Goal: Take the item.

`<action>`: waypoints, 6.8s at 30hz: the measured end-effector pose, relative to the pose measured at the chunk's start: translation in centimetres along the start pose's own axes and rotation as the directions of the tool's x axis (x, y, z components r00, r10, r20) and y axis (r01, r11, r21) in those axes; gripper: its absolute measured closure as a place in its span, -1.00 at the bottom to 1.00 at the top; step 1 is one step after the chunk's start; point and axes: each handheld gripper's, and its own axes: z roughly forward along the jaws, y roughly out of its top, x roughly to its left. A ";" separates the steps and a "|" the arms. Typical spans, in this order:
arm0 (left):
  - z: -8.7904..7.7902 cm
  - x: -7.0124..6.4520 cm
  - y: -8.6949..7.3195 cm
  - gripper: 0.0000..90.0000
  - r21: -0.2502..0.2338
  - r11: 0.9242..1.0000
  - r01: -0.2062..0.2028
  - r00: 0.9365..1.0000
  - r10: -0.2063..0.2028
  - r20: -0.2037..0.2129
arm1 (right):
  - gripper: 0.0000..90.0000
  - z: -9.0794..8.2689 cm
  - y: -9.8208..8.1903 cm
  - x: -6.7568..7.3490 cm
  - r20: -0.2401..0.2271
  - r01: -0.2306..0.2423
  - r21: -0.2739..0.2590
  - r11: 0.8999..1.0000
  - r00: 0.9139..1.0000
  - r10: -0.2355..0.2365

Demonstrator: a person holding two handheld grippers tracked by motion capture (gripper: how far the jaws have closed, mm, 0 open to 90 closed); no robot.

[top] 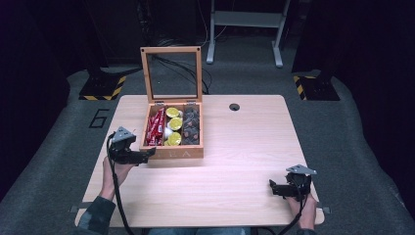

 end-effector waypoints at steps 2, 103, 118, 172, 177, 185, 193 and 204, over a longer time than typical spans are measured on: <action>0.2 0.0 0.4 -0.92 -0.003 1.000 -0.005 1.000 0.005 0.002 | -1.00 0.0 0.0 0.0 0.000 0.001 0.001 1.000 1.000 -0.001; 15.4 0.8 7.7 -0.35 0.190 0.981 0.036 0.999 -0.040 0.017 | -0.99 0.0 0.0 0.0 -0.002 0.008 -0.001 1.000 1.000 -0.008; 15.8 1.1 7.2 -0.23 0.212 0.977 0.038 0.999 -0.044 0.023 | -0.99 0.0 0.0 0.0 -0.003 0.008 0.000 1.000 1.000 -0.008; 8.6 0.2 9.8 -0.14 0.026 0.999 -0.029 0.998 0.028 0.058 | -0.99 0.0 0.0 0.0 -0.003 0.007 -0.001 1.000 1.000 -0.007; 7.7 -0.1 10.0 -0.14 0.004 0.999 -0.042 0.997 0.041 0.061 | -0.99 0.0 0.0 0.0 -0.003 0.007 -0.001 1.000 1.000 -0.007; 6.2 -1.1 10.7 -0.14 -0.023 0.997 -0.076 0.994 0.077 0.072 | -0.99 0.0 0.0 0.0 -0.002 0.007 -0.001 1.000 1.000 -0.007; 5.5 -2.4 11.1 -0.14 -0.038 0.993 -0.108 0.990 0.111 0.090 | -0.99 0.0 0.0 0.0 -0.002 0.006 -0.002 1.000 1.000 -0.006; 5.2 -4.1 11.7 -0.14 -0.056 0.989 -0.136 0.983 0.141 0.117 | -0.99 0.0 0.0 0.0 -0.002 0.006 -0.001 1.000 1.000 -0.006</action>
